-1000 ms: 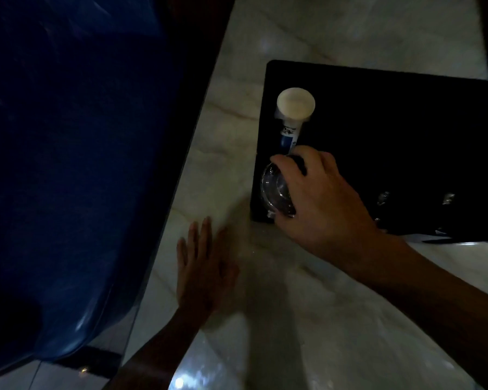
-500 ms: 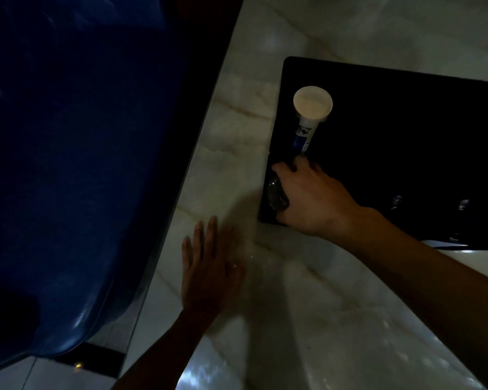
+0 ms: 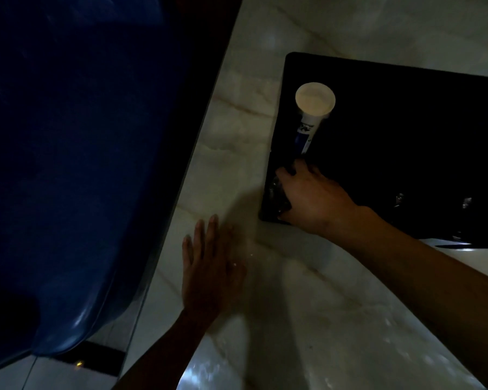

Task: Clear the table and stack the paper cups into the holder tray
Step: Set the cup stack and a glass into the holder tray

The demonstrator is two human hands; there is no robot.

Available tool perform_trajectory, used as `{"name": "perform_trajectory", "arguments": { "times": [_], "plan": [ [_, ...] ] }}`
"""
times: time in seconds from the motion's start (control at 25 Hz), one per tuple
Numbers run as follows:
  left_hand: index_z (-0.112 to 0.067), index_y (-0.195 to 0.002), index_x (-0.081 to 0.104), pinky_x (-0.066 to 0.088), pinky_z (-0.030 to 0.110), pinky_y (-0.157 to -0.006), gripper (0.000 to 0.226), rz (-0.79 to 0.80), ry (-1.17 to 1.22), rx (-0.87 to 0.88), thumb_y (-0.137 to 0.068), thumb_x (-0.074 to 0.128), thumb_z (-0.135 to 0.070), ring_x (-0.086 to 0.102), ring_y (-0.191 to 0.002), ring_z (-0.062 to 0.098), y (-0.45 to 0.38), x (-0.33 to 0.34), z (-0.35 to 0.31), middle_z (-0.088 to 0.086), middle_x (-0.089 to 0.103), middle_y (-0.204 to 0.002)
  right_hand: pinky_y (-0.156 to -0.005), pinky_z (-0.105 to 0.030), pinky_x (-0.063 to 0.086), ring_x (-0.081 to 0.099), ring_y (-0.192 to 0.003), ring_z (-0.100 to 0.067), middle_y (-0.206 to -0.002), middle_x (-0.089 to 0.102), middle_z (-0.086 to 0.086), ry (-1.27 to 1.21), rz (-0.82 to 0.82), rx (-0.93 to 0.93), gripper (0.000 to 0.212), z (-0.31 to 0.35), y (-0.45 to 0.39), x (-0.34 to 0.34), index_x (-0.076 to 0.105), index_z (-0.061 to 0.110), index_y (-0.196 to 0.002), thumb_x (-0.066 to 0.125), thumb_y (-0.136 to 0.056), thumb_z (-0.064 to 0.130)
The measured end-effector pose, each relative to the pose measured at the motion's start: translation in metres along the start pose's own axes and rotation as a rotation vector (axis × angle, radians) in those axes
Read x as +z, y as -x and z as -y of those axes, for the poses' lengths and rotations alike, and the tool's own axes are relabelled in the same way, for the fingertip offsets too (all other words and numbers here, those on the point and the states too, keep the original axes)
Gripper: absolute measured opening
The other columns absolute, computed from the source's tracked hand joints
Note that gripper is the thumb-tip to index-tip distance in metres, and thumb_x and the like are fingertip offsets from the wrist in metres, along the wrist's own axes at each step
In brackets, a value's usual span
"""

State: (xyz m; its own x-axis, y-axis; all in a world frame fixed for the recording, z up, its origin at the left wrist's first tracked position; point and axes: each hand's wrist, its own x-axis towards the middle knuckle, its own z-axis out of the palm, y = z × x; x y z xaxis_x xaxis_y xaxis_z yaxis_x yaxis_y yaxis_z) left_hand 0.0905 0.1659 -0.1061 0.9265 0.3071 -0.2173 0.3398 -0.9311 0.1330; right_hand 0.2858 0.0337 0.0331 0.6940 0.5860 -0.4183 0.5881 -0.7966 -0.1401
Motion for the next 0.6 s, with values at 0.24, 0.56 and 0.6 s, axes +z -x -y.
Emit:
{"name": "perform_trajectory", "arguments": {
  "times": [0.24,0.56,0.6],
  "plan": [
    [-0.029,-0.155,0.004,0.015,0.059,-0.118,0.085,-0.011,-0.004,0.015,-0.088,0.045,-0.063,0.004,-0.15,0.035,-0.001,0.0,0.0,0.008,0.002,-0.164,-0.093,-0.045,0.05,0.04,-0.13,-0.038,-0.139,0.036,-0.016,0.021,-0.012,0.021,0.07,0.001,0.0,0.007,0.04,0.017,-0.141,0.071,-0.081,0.037],
    [-0.028,-0.155,0.009,0.015,0.06,-0.117,0.08,-0.013,-0.013,0.021,-0.089,0.036,-0.064,0.003,-0.15,0.036,-0.001,-0.002,-0.001,0.009,0.001,-0.164,-0.099,-0.045,0.049,0.044,-0.122,-0.041,-0.139,0.031,-0.02,-0.048,-0.085,0.036,0.065,0.001,0.002,0.015,0.048,0.009,-0.136,0.072,-0.08,0.033],
    [-0.028,-0.155,0.008,0.014,0.059,-0.118,0.078,-0.013,-0.016,0.021,-0.09,0.033,-0.064,0.002,-0.15,0.036,0.0,-0.003,-0.001,0.009,0.0,-0.164,-0.1,-0.045,0.049,0.043,-0.122,-0.042,-0.139,0.031,-0.019,-0.039,-0.094,0.037,0.063,0.001,0.001,0.017,0.049,0.009,-0.134,0.072,-0.08,0.032]
  ]
}}
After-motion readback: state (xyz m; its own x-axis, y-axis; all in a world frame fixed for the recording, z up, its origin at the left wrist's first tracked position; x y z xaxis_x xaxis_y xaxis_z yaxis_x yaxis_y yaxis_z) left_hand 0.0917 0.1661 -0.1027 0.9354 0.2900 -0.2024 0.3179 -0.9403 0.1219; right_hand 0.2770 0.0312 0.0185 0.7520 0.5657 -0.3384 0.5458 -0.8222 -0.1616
